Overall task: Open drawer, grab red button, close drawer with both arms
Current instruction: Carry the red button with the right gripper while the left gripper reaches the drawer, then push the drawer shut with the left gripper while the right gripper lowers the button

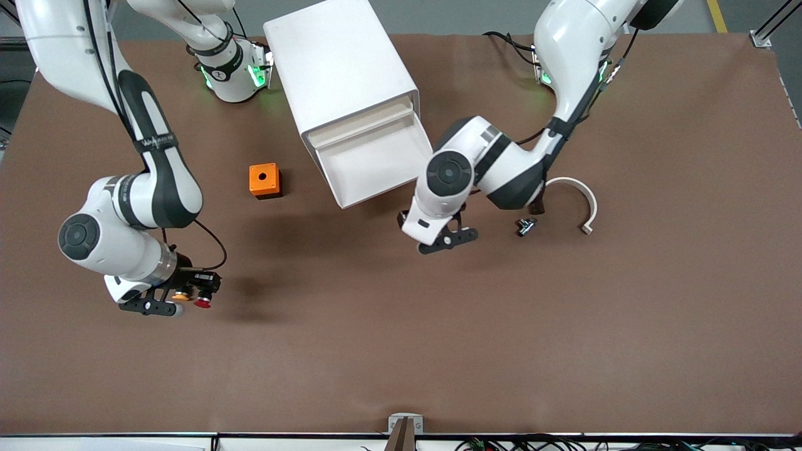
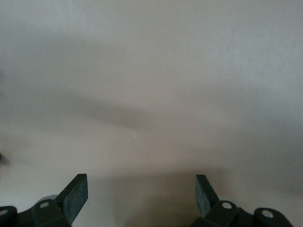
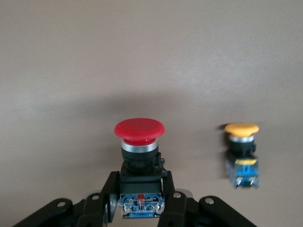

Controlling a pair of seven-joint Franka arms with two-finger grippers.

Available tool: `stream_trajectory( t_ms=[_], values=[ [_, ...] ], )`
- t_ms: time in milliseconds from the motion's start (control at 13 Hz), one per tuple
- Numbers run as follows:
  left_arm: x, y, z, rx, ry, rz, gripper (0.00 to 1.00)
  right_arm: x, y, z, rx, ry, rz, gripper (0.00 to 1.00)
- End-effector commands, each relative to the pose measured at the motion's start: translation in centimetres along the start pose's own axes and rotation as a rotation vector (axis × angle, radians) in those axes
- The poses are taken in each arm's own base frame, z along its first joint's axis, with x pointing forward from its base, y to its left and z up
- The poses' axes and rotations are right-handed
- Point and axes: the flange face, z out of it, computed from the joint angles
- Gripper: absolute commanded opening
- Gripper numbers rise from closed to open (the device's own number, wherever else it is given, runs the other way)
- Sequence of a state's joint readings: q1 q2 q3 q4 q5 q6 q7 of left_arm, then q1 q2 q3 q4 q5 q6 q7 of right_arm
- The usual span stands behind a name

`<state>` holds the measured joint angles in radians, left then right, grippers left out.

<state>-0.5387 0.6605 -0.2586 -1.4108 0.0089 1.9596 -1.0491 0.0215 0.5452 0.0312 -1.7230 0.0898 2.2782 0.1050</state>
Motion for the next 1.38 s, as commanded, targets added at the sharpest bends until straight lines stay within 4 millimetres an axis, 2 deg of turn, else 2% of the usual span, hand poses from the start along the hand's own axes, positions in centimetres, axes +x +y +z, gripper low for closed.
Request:
stream_trajectory(
  t_ms=[0, 231, 462, 615, 692, 846, 1077, 1231, 1308],
  values=[
    [-4.1, 1.9, 1.1, 0.015, 0.005, -0.032, 1.0, 1.0, 1.4, 1.8, 0.0, -0.011, -0.02, 0.03],
    [-8.2, 3.8, 3.0, 0.015, -0.069, -0.065, 1.0, 0.8, 2.2, 3.4, -0.002, -0.038, -0.01, 0.03],
    [-11.2, 4.5, 4.3, 0.039, -0.12, -0.095, 1.0, 0.4, 2.2, 4.8, -0.004, -0.061, -0.01, 0.03],
    [-13.0, 4.7, 4.6, 0.05, -0.156, -0.13, 1.0, 0.3, 2.5, 5.6, -0.004, -0.073, -0.025, 0.03],
    [-14.6, 5.2, 4.8, 0.058, -0.178, -0.121, 1.0, 0.3, 2.7, 5.8, -0.003, -0.076, -0.021, 0.04],
    [-15.4, 5.4, 4.9, 0.055, -0.217, -0.153, 1.0, 0.2, 3.0, 6.4, -0.003, -0.086, -0.016, 0.09],
    [-17.4, 6.0, 6.6, 0.077, -0.24, -0.143, 1.0, 0.0, 3.7, 7.5, 0.0, -0.104, -0.001, 0.36],
    [-17.8, 5.9, 7.2, 0.091, -0.241, -0.156, 1.0, 0.0, 3.7, 7.4, 0.002, -0.106, 0.004, 0.53],
    [-17.8, 5.9, 7.1, 0.09, -0.24, -0.157, 1.0, 0.3, 3.5, 6.8, 0.004, -0.094, -0.001, 0.71]
  ],
)
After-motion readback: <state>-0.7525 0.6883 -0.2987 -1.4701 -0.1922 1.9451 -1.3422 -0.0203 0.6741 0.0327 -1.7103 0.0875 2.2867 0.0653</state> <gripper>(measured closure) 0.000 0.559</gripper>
